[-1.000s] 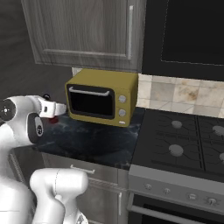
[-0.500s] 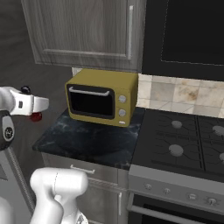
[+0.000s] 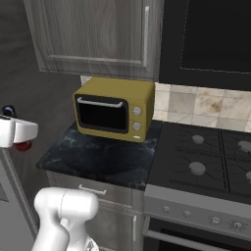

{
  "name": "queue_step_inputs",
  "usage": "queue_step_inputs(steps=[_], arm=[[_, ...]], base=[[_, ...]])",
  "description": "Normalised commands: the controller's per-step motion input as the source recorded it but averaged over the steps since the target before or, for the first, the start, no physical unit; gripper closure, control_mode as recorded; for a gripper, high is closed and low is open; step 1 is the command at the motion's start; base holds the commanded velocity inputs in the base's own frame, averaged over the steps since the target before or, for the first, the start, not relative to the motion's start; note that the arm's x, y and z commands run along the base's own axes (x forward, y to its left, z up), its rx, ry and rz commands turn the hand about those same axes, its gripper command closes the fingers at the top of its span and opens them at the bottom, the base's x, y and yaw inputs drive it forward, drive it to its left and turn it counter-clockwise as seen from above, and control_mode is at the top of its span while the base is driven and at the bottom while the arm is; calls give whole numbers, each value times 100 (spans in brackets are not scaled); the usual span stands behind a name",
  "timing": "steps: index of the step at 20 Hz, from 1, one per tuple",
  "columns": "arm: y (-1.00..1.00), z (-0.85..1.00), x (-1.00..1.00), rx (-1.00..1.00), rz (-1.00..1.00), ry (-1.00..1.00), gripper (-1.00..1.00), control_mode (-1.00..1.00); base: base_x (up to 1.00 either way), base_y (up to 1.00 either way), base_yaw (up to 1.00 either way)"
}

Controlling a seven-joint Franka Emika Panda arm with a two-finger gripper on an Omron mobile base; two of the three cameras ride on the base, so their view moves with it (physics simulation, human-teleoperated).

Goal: Place the mayonnaise and condiment bottle from the counter to the top shelf of the fridge. If the existing items in the fridge are on the top shelf, move them to other shelves.

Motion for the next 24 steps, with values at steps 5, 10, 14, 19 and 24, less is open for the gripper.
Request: queue_step_inputs(steps=[5, 10, 14, 19, 24], arm=[[0, 0, 0, 0, 0, 0, 100, 100], [0, 0, 0, 0, 0, 0, 100, 100], [0, 0, 0, 0, 0, 0, 100, 100], [0, 0, 0, 0, 0, 0, 100, 100], [0, 0, 0, 0, 0, 0, 100, 100]], base=[[-100, 27, 0], [-68, 95, 3], [-8, 100, 0], [30, 100, 0], [29, 99, 0]])
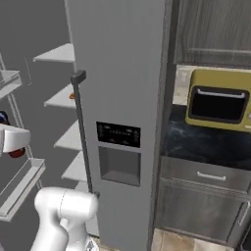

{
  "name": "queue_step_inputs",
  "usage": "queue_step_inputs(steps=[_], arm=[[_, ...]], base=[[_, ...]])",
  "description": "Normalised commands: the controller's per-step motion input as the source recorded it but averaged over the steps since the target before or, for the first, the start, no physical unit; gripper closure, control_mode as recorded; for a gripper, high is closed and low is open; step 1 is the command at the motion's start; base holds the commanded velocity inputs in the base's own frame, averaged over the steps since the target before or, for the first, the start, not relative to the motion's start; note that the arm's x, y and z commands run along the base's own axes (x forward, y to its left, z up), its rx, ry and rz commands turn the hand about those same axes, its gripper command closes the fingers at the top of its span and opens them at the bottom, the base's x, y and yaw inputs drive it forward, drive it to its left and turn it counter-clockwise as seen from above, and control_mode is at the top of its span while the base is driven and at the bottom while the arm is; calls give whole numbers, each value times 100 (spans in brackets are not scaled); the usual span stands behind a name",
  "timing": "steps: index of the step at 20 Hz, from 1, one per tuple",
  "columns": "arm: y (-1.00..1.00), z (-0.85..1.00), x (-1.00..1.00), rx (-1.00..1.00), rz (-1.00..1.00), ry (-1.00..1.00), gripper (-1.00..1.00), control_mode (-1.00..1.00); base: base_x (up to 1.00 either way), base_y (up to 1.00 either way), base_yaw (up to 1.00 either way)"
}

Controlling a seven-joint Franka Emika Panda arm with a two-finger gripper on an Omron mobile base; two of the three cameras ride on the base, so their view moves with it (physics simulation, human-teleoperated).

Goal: Place the mayonnaise and condiment bottle from the counter to the top shelf of the fridge. If the existing items in the fridge are on the top shelf, move them to other shelves.

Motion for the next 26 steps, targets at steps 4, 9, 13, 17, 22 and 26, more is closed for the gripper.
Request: queue_step_inputs(steps=[4, 9, 13, 17, 22, 26], arm=[[0, 0, 0, 0, 0, 0, 100, 100], [0, 0, 0, 0, 0, 0, 100, 100], [0, 0, 0, 0, 0, 0, 100, 100], [0, 0, 0, 0, 0, 0, 100, 100], [0, 0, 0, 0, 0, 0, 100, 100], [6, 75, 35, 0, 2, 0, 100, -100]], base=[[55, 49, -1], [72, 9, 0], [49, -2, 0], [22, 5, 0], [5, 24, 0], [4, 6, 0]])
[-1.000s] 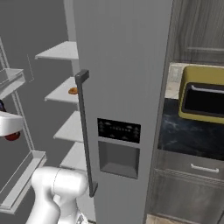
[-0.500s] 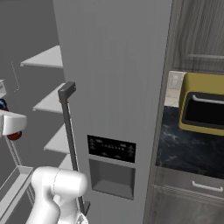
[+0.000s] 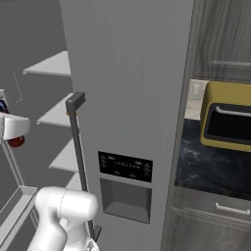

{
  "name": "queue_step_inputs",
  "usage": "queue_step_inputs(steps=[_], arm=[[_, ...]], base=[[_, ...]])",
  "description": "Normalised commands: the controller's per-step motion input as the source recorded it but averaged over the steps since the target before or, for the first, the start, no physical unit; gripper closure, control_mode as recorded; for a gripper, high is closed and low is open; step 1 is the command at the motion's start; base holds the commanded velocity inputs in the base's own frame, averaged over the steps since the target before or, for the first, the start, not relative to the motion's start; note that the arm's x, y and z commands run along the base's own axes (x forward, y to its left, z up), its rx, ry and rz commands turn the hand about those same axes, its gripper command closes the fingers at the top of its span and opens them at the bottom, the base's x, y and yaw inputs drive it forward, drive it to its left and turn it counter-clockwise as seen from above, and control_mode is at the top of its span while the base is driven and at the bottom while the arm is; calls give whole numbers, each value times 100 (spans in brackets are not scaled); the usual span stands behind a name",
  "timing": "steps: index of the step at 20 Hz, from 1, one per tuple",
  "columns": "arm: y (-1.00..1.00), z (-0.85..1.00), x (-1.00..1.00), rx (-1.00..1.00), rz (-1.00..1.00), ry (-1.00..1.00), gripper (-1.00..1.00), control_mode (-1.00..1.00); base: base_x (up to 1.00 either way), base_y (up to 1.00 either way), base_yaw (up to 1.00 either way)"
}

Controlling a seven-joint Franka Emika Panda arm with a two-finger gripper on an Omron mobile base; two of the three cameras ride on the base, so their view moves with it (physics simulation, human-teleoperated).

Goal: Place the mayonnaise and condiment bottle from the counter to the top shelf of the fridge. If the existing items in the fridge are on the top shelf, move them to other shelves.

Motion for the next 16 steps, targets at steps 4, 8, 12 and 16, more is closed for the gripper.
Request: queue_step_inputs(steps=[4, 8, 12, 16], arm=[[25, 100, 83, -4, 0, 0, 100, -100], [54, 83, 72, -7, 0, 0, 100, -100], [50, 13, 51, -7, 4, -3, 100, -100], [16, 0, 53, -3, 3, -11, 100, -100]], base=[[0, 0, 0], [0, 0, 0], [0, 0, 0], [0, 0, 0]])
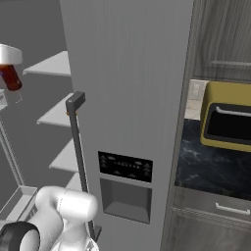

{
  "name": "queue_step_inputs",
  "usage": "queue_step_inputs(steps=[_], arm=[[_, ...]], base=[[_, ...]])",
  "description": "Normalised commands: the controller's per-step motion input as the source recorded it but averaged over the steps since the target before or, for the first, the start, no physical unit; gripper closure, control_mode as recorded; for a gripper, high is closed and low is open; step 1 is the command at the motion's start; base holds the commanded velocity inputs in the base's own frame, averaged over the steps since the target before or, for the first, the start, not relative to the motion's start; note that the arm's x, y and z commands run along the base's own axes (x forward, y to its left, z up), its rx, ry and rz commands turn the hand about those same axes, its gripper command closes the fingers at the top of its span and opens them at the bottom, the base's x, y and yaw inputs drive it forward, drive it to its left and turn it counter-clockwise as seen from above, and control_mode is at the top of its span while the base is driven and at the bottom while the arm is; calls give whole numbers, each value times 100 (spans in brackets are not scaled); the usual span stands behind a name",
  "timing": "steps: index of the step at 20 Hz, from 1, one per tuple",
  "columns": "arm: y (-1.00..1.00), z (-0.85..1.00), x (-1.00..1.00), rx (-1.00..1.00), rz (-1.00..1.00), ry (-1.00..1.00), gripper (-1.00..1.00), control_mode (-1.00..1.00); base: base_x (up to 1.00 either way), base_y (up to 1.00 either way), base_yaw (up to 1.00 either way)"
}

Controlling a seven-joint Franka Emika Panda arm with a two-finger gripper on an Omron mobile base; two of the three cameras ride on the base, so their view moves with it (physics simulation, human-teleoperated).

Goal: Place the mayonnaise and condiment bottle from the counter to the top shelf of the fridge. If the existing items in the fridge are on the top shelf, move them to other shelves.

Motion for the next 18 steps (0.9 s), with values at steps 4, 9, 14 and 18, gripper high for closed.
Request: queue_step_inputs(steps=[4, 9, 14, 18], arm=[[11, 0, 65, 0, 2, -10, 100, -100], [20, 0, 61, -3, 2, -5, 100, -100], [20, 0, 61, -4, 0, 0, 100, -100], [9, 0, 66, -2, 0, 0, 100, -100]], base=[[0, 0, 0], [0, 0, 0], [0, 0, 0], [0, 0, 0]])
